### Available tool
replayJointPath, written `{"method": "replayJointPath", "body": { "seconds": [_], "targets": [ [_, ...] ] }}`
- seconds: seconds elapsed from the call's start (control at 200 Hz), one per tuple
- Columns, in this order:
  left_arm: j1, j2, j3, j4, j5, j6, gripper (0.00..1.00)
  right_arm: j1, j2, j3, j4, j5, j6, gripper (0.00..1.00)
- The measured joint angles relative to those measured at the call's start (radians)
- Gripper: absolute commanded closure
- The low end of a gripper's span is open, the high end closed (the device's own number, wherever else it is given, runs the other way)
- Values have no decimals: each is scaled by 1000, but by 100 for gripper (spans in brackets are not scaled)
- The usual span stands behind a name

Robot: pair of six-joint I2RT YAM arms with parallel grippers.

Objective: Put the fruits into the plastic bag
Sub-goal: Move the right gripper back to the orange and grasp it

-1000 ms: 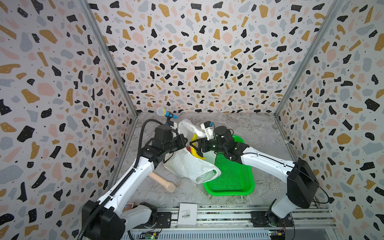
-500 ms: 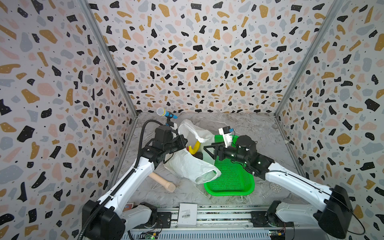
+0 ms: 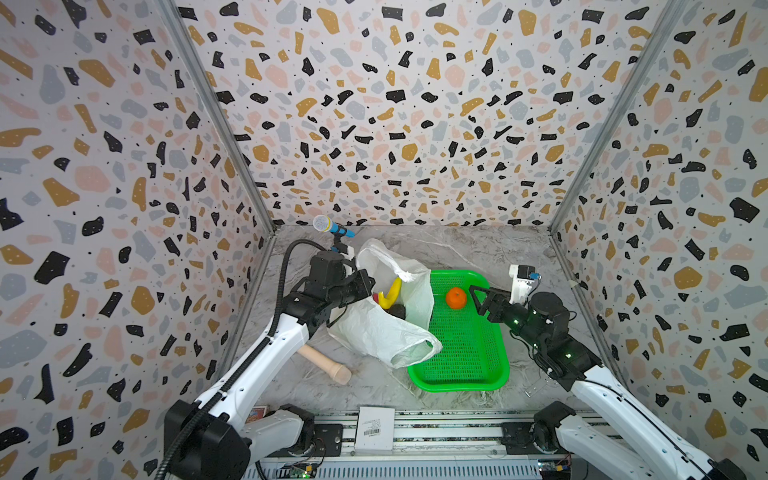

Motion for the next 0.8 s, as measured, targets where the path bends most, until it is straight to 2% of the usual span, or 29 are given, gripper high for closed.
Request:
{"method": "replayJointPath", "body": {
  "seconds": [0.32,0.671,0.801],
  "targets": [
    [0,0,-3,0,-3,-2,100,-18,501,281,-208,14,-163,14],
    [0,1,-6,0,-3,-3,100,-8,850,478,-276,78,-298,15],
    [0,1,-6,-1,-3,-3,100,7,952,529,-284,85,-329,21]
  ]
}}
